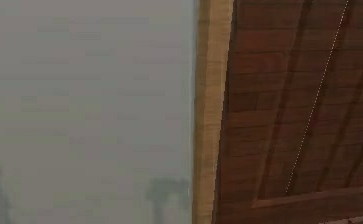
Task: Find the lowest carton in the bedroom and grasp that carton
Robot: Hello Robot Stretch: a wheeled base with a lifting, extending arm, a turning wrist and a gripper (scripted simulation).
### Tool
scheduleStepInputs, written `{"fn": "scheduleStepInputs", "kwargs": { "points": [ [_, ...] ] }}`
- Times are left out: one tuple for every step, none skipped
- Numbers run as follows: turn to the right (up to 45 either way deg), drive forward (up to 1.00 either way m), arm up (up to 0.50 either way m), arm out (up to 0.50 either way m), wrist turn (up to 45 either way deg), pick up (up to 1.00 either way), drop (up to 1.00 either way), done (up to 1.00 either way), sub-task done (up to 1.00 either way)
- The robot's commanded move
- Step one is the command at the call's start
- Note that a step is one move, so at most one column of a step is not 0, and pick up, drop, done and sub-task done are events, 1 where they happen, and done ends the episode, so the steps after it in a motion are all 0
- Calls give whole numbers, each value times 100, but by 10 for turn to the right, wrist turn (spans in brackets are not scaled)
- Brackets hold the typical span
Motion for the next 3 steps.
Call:
{"fn": "scheduleStepInputs", "kwargs": {
  "points": [
    [450,0,0,0,0,0,0,0,0],
    [300,0,0,0,0,0,0,0,0],
    [0,30,0,0,0,0,0,0,0]
  ]
}}
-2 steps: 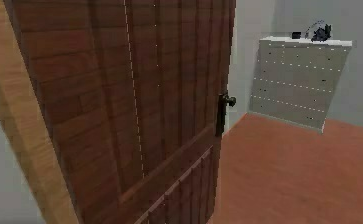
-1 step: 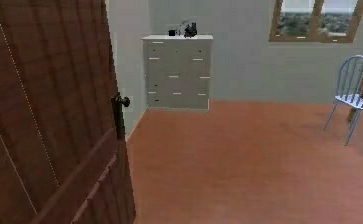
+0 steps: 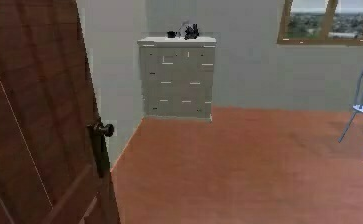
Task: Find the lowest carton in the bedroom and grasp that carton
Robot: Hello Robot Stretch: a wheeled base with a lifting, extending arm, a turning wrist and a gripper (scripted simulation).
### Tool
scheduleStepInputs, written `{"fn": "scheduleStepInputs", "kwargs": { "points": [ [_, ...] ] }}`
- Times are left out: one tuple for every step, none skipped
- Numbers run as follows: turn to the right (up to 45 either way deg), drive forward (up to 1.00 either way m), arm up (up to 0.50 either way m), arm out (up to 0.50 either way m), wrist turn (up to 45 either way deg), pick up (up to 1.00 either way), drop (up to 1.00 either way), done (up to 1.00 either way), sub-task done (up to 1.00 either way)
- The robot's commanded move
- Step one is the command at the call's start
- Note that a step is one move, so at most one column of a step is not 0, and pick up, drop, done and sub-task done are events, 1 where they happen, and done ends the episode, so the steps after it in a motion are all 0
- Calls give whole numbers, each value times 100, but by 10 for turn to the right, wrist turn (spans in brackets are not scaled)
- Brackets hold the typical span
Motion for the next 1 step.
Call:
{"fn": "scheduleStepInputs", "kwargs": {
  "points": [
    [450,0,0,0,0,0,0,0,0]
  ]
}}
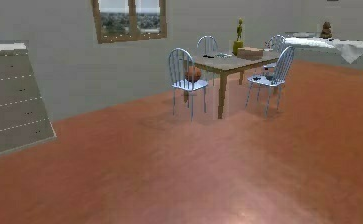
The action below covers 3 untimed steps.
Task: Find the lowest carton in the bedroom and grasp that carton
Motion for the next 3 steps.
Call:
{"fn": "scheduleStepInputs", "kwargs": {
  "points": [
    [60,0,0,0,0,0,0,0,0],
    [0,85,0,0,0,0,0,0,0],
    [300,0,0,0,0,0,0,0,0]
  ]
}}
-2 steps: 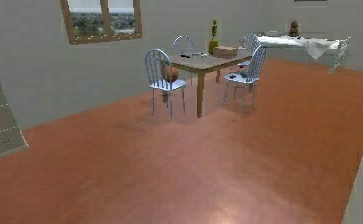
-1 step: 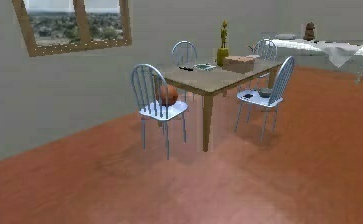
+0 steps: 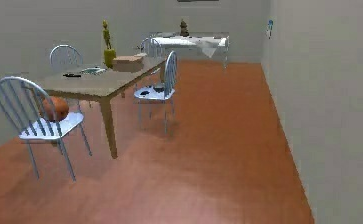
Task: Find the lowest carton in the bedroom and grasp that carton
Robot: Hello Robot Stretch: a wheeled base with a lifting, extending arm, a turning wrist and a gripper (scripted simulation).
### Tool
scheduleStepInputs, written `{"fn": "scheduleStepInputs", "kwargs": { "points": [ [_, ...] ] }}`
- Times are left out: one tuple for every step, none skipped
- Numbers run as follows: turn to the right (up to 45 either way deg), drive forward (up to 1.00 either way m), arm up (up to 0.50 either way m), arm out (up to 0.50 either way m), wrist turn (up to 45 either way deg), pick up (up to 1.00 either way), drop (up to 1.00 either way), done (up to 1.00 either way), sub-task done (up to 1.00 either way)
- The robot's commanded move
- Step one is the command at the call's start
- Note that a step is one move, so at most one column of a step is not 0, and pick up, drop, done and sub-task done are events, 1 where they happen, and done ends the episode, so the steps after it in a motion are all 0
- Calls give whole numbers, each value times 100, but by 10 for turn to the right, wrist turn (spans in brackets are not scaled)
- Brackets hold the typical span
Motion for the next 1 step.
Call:
{"fn": "scheduleStepInputs", "kwargs": {
  "points": [
    [0,100,0,0,0,0,0,0,0]
  ]
}}
